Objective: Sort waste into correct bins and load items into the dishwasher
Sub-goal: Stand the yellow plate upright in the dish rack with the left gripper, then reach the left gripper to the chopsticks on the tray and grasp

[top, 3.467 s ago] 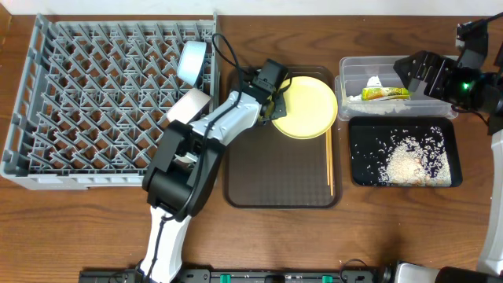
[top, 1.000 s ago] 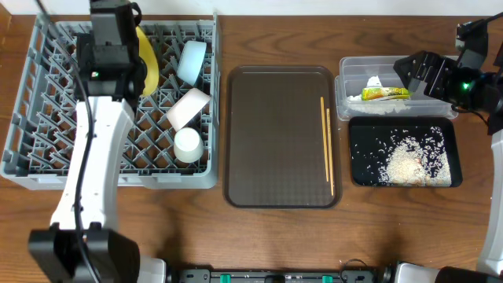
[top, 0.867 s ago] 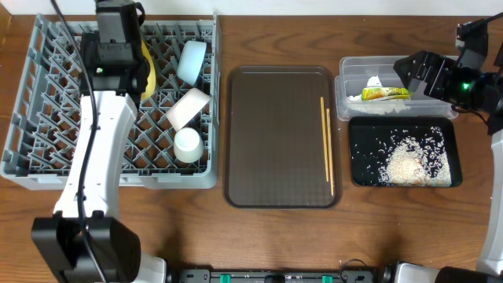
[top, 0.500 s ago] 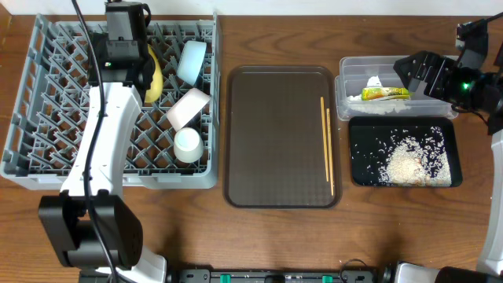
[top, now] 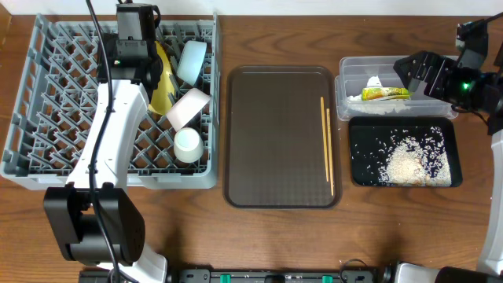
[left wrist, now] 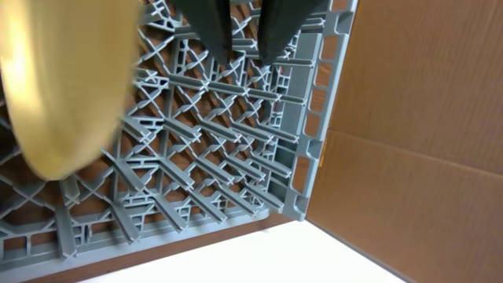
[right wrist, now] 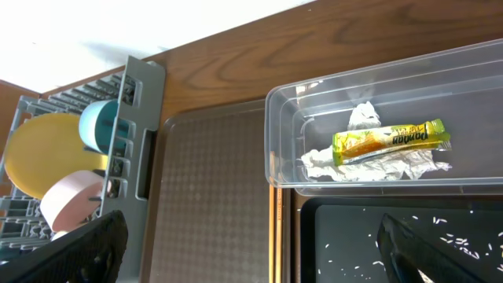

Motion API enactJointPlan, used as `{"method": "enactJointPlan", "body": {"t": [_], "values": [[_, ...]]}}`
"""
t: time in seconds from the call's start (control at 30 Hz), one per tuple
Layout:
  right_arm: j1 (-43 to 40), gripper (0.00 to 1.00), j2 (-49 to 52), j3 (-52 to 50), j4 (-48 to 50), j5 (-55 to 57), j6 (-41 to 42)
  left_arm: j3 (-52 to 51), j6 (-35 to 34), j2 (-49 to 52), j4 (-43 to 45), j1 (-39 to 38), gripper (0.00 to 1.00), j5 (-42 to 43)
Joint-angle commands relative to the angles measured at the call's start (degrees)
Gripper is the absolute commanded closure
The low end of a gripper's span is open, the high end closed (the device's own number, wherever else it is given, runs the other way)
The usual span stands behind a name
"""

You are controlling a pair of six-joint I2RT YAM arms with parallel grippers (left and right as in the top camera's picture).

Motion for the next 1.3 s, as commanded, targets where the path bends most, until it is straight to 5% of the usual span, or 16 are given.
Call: {"method": "enactJointPlan", "body": {"t": [0.0, 0.17, 0.3, 0.47, 0.83, 1.0, 1.27], "values": [[0.04, 0.01, 0.04, 0.59, -0.11, 0.17, 0.42, 0.42, -1.40, 0.11, 0.07, 0.09, 0.84, -0.31], [0.04, 0.01, 0.04, 0.59, -0.11, 0.17, 0.42, 1.53, -9.75, -1.64, -0.39, -0.13, 0.75, 0.28], [0.04, 0.01, 0.04, 0.59, -0.11, 0.17, 0.42, 4.74, -15.58, -6.58, -7.54, -3.21, 0.62, 11.43], [0.04, 0.01, 0.04, 0.59, -0.11, 0.17, 0.42, 5.01, -25.44, -10.88, -15.52, -12.33, 0.62, 25.79], [0.04, 0.01, 0.04, 0.59, -0.11, 0.17, 0.42, 3.26, -50.71, 3.41, -18.40, -32.35, 0.62, 28.20], [0.04, 0.01, 0.04, 0.59, -0.13, 0.17, 0.42, 3.26, -54.05, 10.82, -14.91, -36.61, 0.51, 30.58], [0.04, 0.01, 0.04, 0.59, -0.13, 0.17, 0.42, 3.26, -54.03, 18.25, -8.22, -40.74, 0.50, 32.74]]}}
